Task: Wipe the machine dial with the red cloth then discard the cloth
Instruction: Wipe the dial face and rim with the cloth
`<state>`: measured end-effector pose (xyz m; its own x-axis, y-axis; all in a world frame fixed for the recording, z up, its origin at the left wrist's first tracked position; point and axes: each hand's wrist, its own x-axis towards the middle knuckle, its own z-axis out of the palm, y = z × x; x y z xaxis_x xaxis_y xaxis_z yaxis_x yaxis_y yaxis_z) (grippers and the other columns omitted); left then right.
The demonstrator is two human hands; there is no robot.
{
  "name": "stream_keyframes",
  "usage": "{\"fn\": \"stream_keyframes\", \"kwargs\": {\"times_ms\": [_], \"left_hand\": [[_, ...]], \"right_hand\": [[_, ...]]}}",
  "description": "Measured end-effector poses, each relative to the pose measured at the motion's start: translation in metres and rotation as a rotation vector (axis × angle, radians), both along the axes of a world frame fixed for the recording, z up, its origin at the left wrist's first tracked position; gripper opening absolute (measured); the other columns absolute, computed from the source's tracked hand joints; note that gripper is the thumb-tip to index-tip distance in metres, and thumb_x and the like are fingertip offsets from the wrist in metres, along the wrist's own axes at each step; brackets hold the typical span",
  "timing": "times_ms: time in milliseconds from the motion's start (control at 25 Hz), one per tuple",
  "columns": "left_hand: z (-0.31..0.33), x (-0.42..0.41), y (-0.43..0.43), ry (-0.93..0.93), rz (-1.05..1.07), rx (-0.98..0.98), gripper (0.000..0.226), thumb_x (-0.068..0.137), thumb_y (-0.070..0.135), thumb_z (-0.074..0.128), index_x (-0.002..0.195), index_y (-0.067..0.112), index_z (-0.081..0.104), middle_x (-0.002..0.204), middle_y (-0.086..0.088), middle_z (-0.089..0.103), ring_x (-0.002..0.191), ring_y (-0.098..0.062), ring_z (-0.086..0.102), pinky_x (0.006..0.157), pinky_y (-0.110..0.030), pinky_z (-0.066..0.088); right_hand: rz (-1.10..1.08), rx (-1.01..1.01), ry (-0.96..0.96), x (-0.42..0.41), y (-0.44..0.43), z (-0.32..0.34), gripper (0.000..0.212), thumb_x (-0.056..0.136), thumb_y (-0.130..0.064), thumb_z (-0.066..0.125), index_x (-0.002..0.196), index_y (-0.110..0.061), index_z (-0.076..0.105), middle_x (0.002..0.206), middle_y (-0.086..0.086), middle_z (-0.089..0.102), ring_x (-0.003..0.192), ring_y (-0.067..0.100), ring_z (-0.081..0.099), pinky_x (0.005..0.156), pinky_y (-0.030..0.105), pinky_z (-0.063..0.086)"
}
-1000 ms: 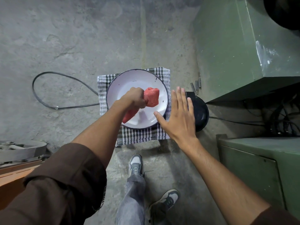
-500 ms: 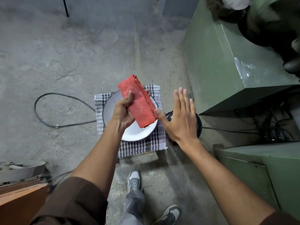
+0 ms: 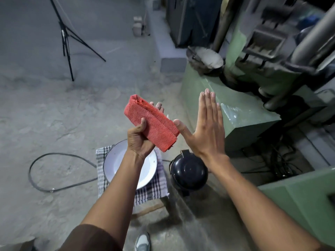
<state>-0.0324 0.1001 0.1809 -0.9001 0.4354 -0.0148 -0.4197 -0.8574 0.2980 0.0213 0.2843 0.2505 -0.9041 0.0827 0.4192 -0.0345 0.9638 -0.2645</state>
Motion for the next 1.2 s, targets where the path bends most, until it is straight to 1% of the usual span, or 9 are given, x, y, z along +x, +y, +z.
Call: {"fn": "stream_keyframes", "kwargs": {"times_ms": [160, 280, 440, 520, 640, 800, 920, 1040, 1200], "left_hand": [[0.069, -0.001, 0.038, 0.109, -0.002, -0.009, 0.099, 0.076, 0.009, 0.084, 0.16, 0.009, 0.031, 0.169, -0.012, 0.028, 0.154, -0.029, 0.032, 0.117, -0.054, 0.04], [0.118, -0.002, 0.067, 0.181, -0.019, 0.033, 0.096, 0.077, 0.007, 0.083, 0.159, 0.011, 0.032, 0.169, -0.011, 0.028, 0.155, -0.028, 0.03, 0.119, -0.055, 0.037], [0.193, 0.007, 0.119, 0.306, -0.068, 0.004, 0.068, 0.076, 0.011, 0.085, 0.139, 0.007, 0.061, 0.164, -0.01, 0.039, 0.152, -0.026, 0.036, 0.125, -0.056, 0.026], [0.231, 0.018, 0.154, 0.367, -0.096, 0.017, 0.067, 0.074, 0.013, 0.087, 0.136, 0.008, 0.064, 0.16, -0.011, 0.045, 0.146, -0.028, 0.044, 0.12, -0.055, 0.035], [0.276, 0.033, 0.205, 0.375, -0.135, 0.082, 0.078, 0.07, 0.013, 0.09, 0.142, 0.009, 0.06, 0.152, -0.013, 0.054, 0.132, -0.03, 0.059, 0.106, -0.054, 0.05], [0.331, 0.072, 0.285, 0.464, -0.289, 0.143, 0.037, 0.078, 0.015, 0.079, 0.114, 0.011, 0.079, 0.123, -0.011, 0.073, 0.112, -0.029, 0.071, 0.101, -0.055, 0.054], [0.368, 0.112, 0.346, 0.44, -0.413, 0.162, 0.051, 0.065, 0.012, 0.091, 0.113, 0.006, 0.075, 0.123, -0.015, 0.07, 0.113, -0.031, 0.069, 0.106, -0.059, 0.05], [0.394, 0.156, 0.401, 0.501, -0.527, 0.21, 0.053, 0.073, 0.012, 0.083, 0.124, 0.004, 0.07, 0.123, -0.016, 0.071, 0.111, -0.032, 0.071, 0.101, -0.057, 0.055], [0.417, 0.219, 0.466, 0.504, -0.674, 0.226, 0.085, 0.045, 0.015, 0.103, 0.122, 0.005, 0.067, 0.124, -0.017, 0.068, 0.113, -0.033, 0.067, 0.11, -0.059, 0.046]], "right_hand": [[-0.052, 0.031, 0.122, 0.015, 0.036, 0.06, 0.113, 0.091, -0.085, 0.03, 0.165, -0.003, 0.005, 0.175, 0.013, 0.001, 0.163, 0.02, -0.004, 0.132, 0.04, -0.001], [-0.092, 0.067, 0.208, 0.026, 0.065, 0.104, 0.113, 0.092, -0.085, 0.032, 0.165, -0.004, 0.005, 0.175, 0.012, -0.001, 0.162, 0.019, -0.006, 0.132, 0.04, -0.001], [-0.179, 0.125, 0.315, 0.055, 0.116, 0.165, 0.112, 0.093, -0.084, 0.034, 0.165, -0.004, 0.003, 0.175, 0.012, -0.002, 0.162, 0.02, -0.006, 0.132, 0.042, 0.001], [-0.252, 0.153, 0.38, 0.078, 0.149, 0.197, 0.112, 0.093, -0.084, 0.034, 0.165, -0.004, 0.003, 0.175, 0.013, -0.001, 0.163, 0.021, -0.005, 0.132, 0.043, 0.002], [-0.334, 0.217, 0.44, 0.111, 0.197, 0.242, 0.112, 0.094, -0.084, 0.032, 0.165, -0.003, 0.003, 0.175, 0.015, 0.0, 0.163, 0.023, -0.004, 0.132, 0.042, 0.0], [-0.505, 0.296, 0.529, 0.18, 0.272, 0.295, 0.11, 0.094, -0.083, 0.032, 0.165, -0.002, 0.007, 0.175, 0.016, 0.005, 0.163, 0.024, 0.001, 0.132, 0.044, 0.005], [-0.644, 0.361, 0.575, 0.246, 0.32, 0.321, 0.11, 0.094, -0.082, 0.033, 0.164, 0.0, 0.012, 0.174, 0.017, 0.011, 0.162, 0.026, 0.006, 0.132, 0.045, 0.009], [-0.762, 0.427, 0.593, 0.308, 0.352, 0.34, 0.109, 0.094, -0.081, 0.034, 0.163, 0.001, 0.016, 0.173, 0.02, 0.014, 0.162, 0.028, 0.01, 0.132, 0.046, 0.01], [-0.973, 0.509, 0.565, 0.389, 0.381, 0.354, 0.109, 0.095, -0.08, 0.038, 0.163, 0.001, 0.014, 0.173, 0.019, 0.011, 0.162, 0.028, 0.008, 0.132, 0.046, 0.009]]}}
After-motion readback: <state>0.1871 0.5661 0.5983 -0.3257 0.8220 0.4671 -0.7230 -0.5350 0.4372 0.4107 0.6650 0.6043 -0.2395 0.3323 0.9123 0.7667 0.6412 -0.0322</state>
